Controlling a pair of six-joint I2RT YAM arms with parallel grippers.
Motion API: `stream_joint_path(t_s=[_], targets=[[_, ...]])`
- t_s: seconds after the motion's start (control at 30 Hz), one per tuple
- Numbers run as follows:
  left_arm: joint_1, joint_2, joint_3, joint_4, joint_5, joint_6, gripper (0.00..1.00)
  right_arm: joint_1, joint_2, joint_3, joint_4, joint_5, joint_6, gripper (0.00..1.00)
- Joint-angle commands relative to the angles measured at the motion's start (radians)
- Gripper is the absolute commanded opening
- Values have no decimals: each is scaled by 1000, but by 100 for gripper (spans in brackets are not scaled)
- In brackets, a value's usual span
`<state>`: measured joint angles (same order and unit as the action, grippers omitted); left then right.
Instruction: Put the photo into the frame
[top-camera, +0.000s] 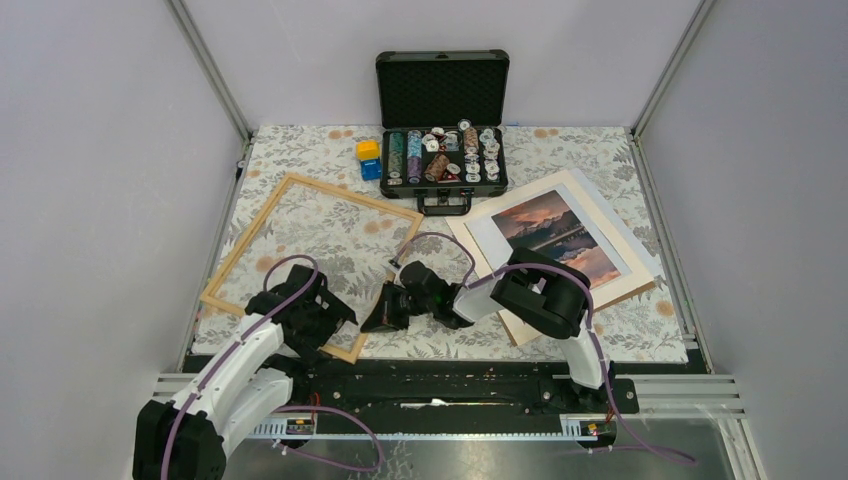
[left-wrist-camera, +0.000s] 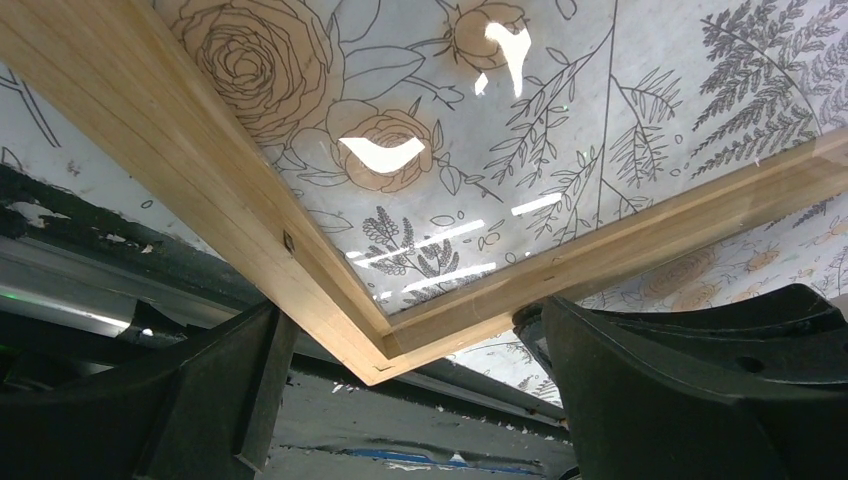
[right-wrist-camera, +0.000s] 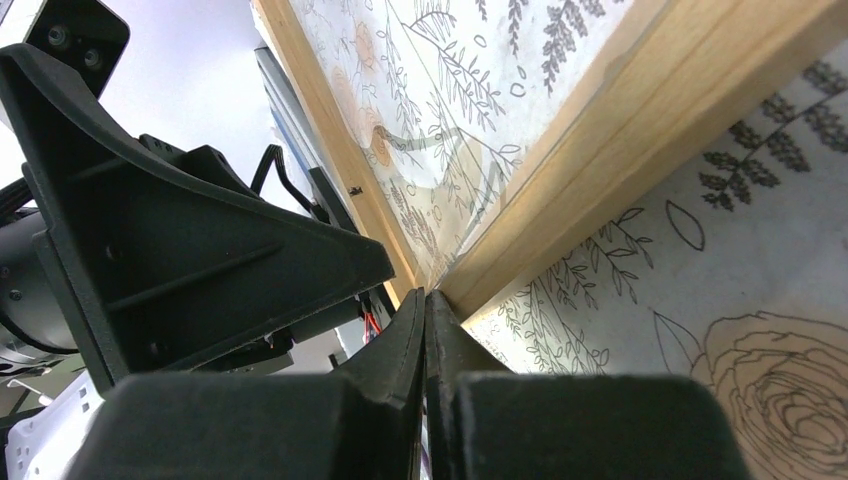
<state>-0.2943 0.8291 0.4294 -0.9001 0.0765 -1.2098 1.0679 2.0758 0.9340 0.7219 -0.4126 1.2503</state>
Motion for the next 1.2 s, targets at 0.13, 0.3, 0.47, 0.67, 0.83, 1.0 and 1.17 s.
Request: stream_joint_path(t_s=[0.13,0.3,0.47,0.67,0.83,1.0,1.17], targets=[[-3,-24,8,155,79,-41,99,32,-7,1,76,26,-25,0],[-3,-28,15,156,80,-39,98,28,4,-15,138,16,3,16],[-4,-37,11,157,85,-43,99,15,-7,-11,143,54,8,23],[-3,-46,23,155,85,-31,98,-9,6,-11,142,101,54,28],[-3,-62,19,155,82,-28,98,-17,13,3,108,156,83,31],[-3,-77,32,156,75,-8,98,-16,18,20,44,238,141,28],[-3,-128,47,155,75,8,98,-16,11,14,29,342,214,24]])
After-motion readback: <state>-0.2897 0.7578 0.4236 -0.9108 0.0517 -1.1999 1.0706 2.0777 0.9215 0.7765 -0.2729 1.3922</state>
